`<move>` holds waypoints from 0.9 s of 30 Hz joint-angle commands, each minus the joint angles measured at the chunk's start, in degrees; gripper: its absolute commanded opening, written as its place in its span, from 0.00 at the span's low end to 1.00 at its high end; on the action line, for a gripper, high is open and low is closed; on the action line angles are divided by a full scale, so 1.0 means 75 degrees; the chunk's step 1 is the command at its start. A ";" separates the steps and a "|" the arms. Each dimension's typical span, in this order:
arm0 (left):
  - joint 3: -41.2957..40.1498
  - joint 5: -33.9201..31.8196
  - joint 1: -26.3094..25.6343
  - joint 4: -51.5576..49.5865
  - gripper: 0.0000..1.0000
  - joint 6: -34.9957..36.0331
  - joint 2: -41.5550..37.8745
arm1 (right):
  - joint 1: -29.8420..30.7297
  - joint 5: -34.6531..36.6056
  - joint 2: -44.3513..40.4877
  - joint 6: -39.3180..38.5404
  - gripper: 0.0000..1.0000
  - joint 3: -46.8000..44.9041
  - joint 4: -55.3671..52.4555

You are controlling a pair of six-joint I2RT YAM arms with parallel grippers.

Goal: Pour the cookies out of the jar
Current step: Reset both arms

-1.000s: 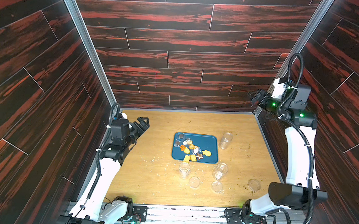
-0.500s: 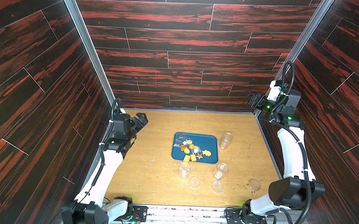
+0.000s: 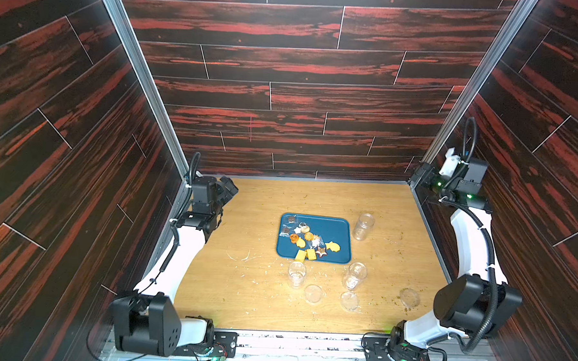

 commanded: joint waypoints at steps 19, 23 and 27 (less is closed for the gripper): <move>-0.1349 -0.1346 0.0152 0.0997 1.00 0.0510 -0.0399 | -0.0076 0.0896 -0.1953 -0.1452 0.99 -0.3815 0.1104; -0.1693 -0.1502 0.0195 0.0997 1.00 0.0550 -0.0582 | -0.0091 0.0634 -0.2334 -0.1134 0.99 -0.5304 0.2693; -0.1687 -0.1527 0.0244 0.0987 1.00 0.0901 -0.0554 | -0.0085 0.0517 -0.2151 -0.0544 0.98 -0.6508 0.4417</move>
